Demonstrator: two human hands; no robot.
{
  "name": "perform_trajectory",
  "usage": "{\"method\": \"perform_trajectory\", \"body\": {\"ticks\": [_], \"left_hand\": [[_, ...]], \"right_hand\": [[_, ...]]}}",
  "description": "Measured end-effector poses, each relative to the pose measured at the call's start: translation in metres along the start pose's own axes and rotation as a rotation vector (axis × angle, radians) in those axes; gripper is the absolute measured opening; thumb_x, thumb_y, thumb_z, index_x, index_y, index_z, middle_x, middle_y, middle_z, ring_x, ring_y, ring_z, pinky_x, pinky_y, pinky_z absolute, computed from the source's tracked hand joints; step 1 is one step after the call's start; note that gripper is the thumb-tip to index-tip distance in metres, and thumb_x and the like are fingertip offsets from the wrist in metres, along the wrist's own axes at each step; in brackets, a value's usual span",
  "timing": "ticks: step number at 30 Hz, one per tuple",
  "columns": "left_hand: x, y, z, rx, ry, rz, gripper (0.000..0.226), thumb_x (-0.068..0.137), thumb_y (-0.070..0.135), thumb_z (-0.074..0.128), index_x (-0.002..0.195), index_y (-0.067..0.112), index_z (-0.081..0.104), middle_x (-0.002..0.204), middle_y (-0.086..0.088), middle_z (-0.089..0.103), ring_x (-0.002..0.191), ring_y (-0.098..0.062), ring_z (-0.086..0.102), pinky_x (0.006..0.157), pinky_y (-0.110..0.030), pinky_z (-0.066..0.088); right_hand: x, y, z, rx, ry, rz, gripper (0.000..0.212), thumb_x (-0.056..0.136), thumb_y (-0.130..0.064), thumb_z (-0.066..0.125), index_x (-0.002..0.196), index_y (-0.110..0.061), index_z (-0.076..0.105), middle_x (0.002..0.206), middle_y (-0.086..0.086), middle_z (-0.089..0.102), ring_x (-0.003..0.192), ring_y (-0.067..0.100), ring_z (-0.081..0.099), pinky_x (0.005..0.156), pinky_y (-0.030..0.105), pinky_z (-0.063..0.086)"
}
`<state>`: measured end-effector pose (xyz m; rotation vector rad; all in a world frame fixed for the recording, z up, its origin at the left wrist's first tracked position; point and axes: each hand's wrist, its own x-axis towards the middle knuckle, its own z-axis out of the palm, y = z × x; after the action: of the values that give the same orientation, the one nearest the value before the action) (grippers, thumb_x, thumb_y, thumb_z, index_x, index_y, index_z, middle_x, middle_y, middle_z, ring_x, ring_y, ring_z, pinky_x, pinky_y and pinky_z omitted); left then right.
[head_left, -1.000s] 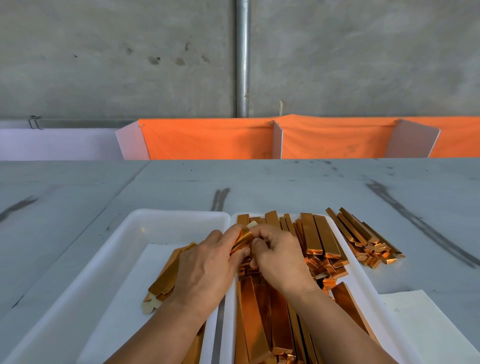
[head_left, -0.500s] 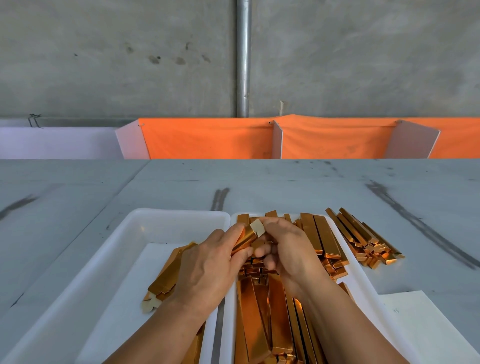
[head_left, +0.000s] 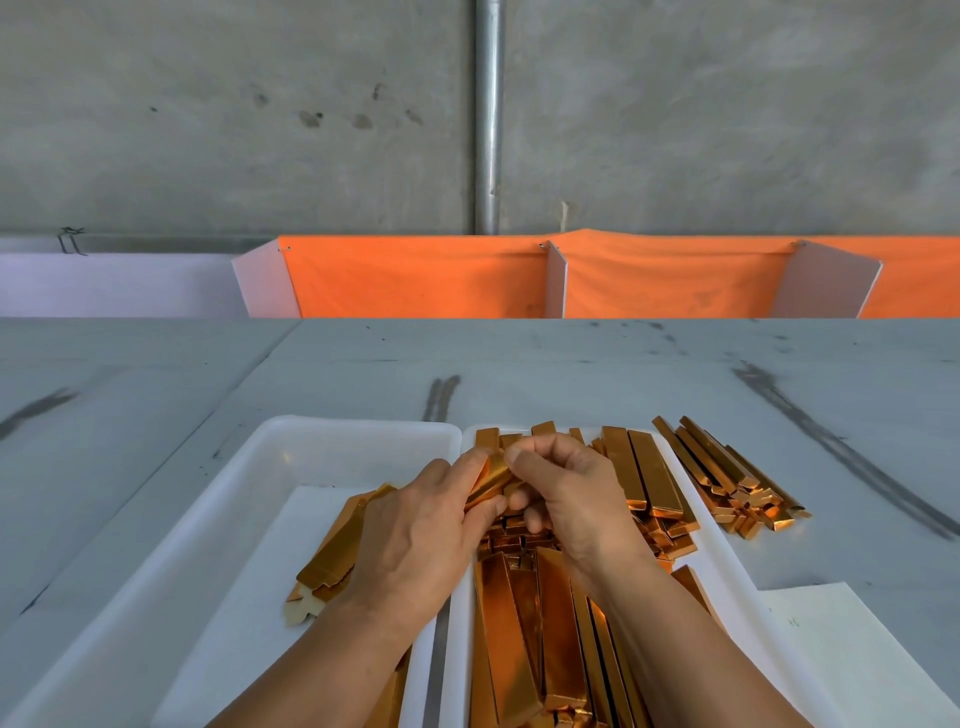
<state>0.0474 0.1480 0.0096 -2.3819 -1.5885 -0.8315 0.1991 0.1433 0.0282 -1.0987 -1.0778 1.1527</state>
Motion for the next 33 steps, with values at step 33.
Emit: {"method": "perform_trajectory", "body": {"ticks": [33], "left_hand": [[-0.0009,-0.0013,0.0013,-0.113,0.014,-0.012,0.055,0.092,0.061,0.034,0.142,0.039,0.033,0.1,0.014,0.057,0.084,-0.004,0.058,0.07,-0.017,0.047]], "right_hand": [[-0.0043,-0.0087,-0.0015,-0.013,0.001,0.004,0.015,0.095,-0.004,0.059,0.095,-0.01,0.073,0.064,0.012,0.07,0.051,0.017,0.065,0.054,0.023,0.057]]}}
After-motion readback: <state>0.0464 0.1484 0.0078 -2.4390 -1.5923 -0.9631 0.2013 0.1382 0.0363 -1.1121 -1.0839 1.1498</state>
